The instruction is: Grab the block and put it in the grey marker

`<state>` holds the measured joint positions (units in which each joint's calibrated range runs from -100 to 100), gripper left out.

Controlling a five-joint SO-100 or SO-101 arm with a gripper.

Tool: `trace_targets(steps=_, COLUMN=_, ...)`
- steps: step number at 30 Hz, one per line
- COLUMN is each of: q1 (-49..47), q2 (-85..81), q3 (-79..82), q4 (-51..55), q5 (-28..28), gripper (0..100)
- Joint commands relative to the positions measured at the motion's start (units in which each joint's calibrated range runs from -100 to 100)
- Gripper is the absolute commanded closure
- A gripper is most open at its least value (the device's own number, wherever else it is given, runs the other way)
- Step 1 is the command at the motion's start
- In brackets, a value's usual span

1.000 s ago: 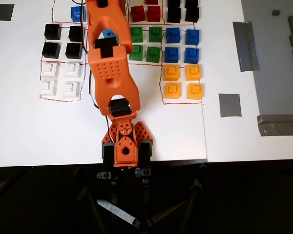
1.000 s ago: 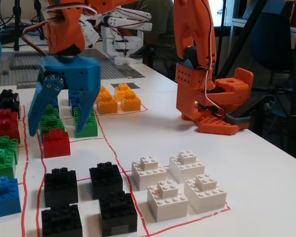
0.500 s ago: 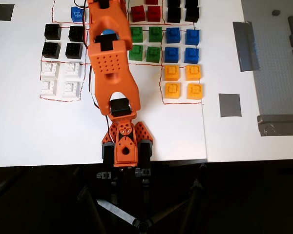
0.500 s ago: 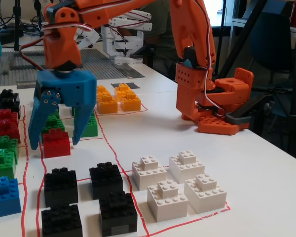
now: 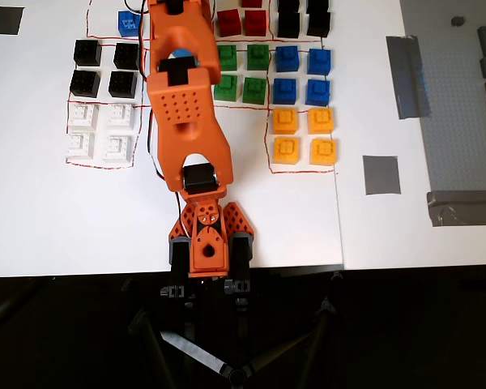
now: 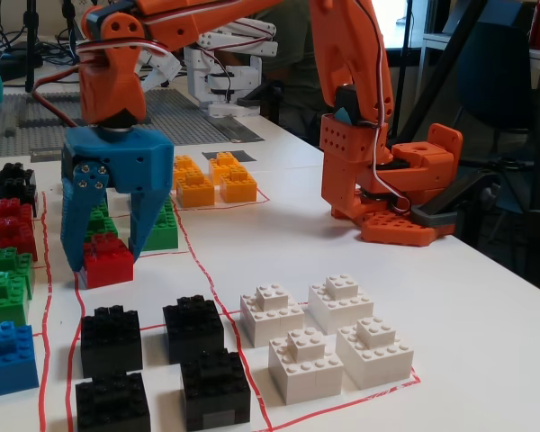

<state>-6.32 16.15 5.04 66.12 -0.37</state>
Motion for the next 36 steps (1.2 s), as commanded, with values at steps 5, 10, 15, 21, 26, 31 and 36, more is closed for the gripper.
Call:
trace_targets(steps=5, q1=-1.75, q2=-19.43, q3=0.18, q4=3.69, q5=2.15, gripper=100)
trace_targets(steps=10, q1=-3.24, q2=-29.45, q3=-1.0, q4=9.56, q5=5.67, gripper=100)
trace_targets(steps=15, q1=-0.66, q2=-35.41, q3=-5.35, q4=18.54, q5=10.84, gripper=100)
trace_targets(steps=21, q1=10.57, q2=-38.52, q3=-5.54, q4=25.15, q5=17.83, gripper=100)
trace_targets(steps=26, q1=22.88, q2=-39.81, q3=-2.81, q4=24.82, q5=23.35, gripper=100)
trace_targets(steps=31, q1=34.44, q2=-37.65, q3=0.0, q4=22.38, q5=27.4, gripper=100)
trace_targets(steps=36, q1=46.51, q2=-31.87, q3=0.55, q4=18.05, q5=31.75, gripper=100)
